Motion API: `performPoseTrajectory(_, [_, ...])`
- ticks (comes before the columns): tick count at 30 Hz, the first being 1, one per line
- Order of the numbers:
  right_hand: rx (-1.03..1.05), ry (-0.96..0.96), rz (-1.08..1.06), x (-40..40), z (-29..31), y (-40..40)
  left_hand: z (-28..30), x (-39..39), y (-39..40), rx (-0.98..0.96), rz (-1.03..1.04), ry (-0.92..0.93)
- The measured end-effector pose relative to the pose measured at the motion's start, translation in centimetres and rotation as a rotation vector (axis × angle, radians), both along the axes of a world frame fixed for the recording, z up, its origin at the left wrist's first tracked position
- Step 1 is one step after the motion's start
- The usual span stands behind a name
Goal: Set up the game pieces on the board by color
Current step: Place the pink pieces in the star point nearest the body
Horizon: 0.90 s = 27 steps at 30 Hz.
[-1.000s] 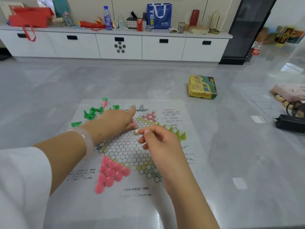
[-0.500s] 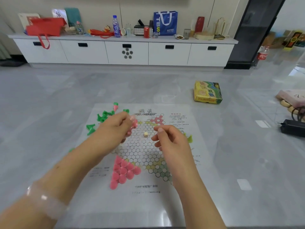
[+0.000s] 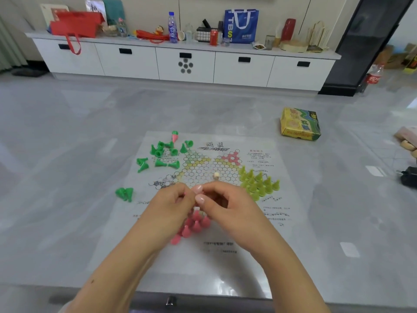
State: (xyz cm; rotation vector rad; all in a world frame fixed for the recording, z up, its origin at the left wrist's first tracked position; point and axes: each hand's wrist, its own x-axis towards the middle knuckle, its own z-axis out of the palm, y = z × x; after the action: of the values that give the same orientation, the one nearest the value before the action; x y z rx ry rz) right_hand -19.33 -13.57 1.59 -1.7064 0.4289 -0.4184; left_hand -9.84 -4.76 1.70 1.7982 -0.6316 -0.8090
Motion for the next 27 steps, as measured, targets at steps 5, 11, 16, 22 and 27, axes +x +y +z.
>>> performPoseTrajectory(5, [0.003,-0.029,-0.099,0.1,-0.3,-0.5,0.3,-0.1,-0.6,-0.133,0.064,0.105])
performPoseTrajectory(11, [0.038,0.022,-0.284,-0.3,-1.2,-1.6,-0.9,2.1,0.2,-0.096,0.187,0.046])
performPoseTrajectory(16, [-0.131,0.183,-0.345,-1.5,-2.9,-2.5,-1.3,3.1,0.7,-0.058,0.210,-0.041])
performPoseTrajectory(22, [-0.329,0.293,-0.314,-1.7,-3.9,-2.5,-0.9,3.7,1.2,-0.092,0.243,-0.042])
performPoseTrajectory(27, [-0.426,0.351,-0.196,-1.1,-3.7,-2.0,-1.1,4.1,1.3,-0.115,0.274,-0.017])
